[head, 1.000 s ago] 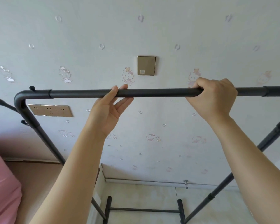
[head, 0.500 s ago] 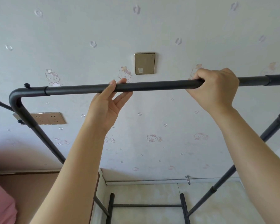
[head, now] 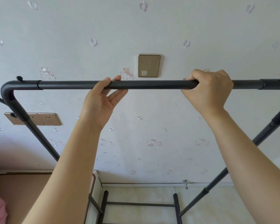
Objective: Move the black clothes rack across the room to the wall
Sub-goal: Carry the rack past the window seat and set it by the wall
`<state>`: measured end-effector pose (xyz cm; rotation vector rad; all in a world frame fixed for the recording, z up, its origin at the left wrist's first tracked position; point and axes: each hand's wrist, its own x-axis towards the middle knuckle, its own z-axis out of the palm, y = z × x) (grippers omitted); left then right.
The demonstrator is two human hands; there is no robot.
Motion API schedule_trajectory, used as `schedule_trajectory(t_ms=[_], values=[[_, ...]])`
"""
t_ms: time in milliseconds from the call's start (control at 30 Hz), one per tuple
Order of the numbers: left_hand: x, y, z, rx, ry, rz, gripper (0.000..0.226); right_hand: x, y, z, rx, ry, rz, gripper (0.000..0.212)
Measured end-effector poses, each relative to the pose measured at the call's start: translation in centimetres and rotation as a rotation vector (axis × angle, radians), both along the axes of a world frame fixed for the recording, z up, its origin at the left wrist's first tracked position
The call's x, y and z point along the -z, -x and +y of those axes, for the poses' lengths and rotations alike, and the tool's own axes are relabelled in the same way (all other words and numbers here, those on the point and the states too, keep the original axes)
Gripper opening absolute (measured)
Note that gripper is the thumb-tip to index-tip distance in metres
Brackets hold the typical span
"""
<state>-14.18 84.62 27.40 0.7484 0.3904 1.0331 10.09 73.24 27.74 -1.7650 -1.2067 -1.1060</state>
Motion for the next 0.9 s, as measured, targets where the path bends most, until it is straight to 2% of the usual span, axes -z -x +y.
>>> schedule_trajectory(t_ms=[900], values=[[0.1, -2.7, 4.9, -0.025, -0.028, -0.015, 0.014, -0.1, -3.2, 5.7, -0.02, -0.035, -0.037, 0.025]])
